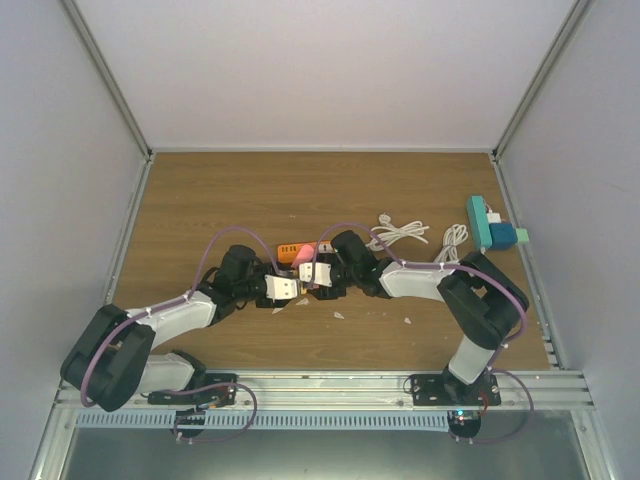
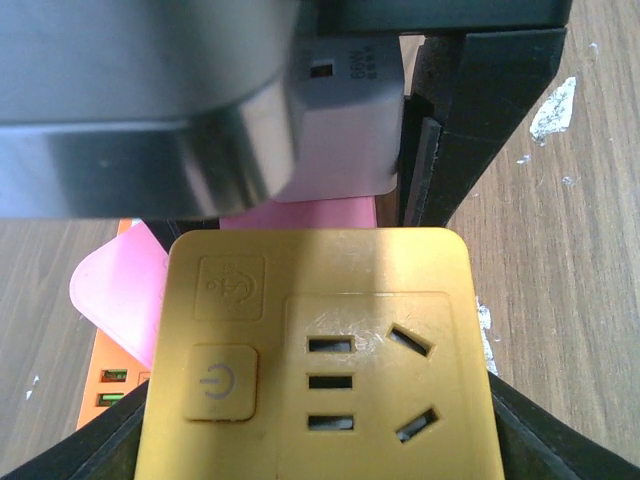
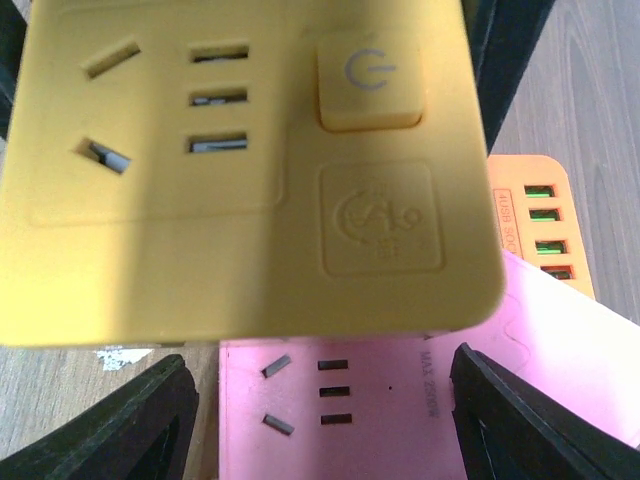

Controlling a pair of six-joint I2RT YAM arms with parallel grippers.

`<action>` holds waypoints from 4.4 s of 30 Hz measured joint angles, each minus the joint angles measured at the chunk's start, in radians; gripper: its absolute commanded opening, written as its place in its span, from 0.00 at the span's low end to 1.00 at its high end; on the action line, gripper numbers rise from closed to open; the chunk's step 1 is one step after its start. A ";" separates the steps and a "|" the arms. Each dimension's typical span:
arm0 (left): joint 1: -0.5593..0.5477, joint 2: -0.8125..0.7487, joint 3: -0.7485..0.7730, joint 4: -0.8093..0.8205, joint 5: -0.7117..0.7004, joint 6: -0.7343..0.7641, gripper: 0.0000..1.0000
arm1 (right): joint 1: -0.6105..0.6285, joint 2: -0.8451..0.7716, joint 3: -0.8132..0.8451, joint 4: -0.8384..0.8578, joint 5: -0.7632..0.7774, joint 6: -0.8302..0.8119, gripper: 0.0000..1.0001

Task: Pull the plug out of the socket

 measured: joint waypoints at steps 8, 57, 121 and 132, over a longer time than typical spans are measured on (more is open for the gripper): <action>0.011 -0.004 -0.014 0.020 0.008 -0.004 0.29 | 0.005 0.011 0.008 0.006 0.006 0.002 0.65; 0.139 -0.015 0.050 -0.054 0.242 -0.024 0.25 | 0.010 0.109 0.134 -0.009 0.106 0.111 0.27; 0.549 0.636 1.047 -1.103 -0.587 0.424 0.35 | -0.136 -0.192 0.113 -0.343 -0.166 0.164 0.89; 0.536 0.688 1.067 -1.083 -0.682 0.448 0.40 | -0.136 -0.192 0.109 -0.344 -0.169 0.161 0.89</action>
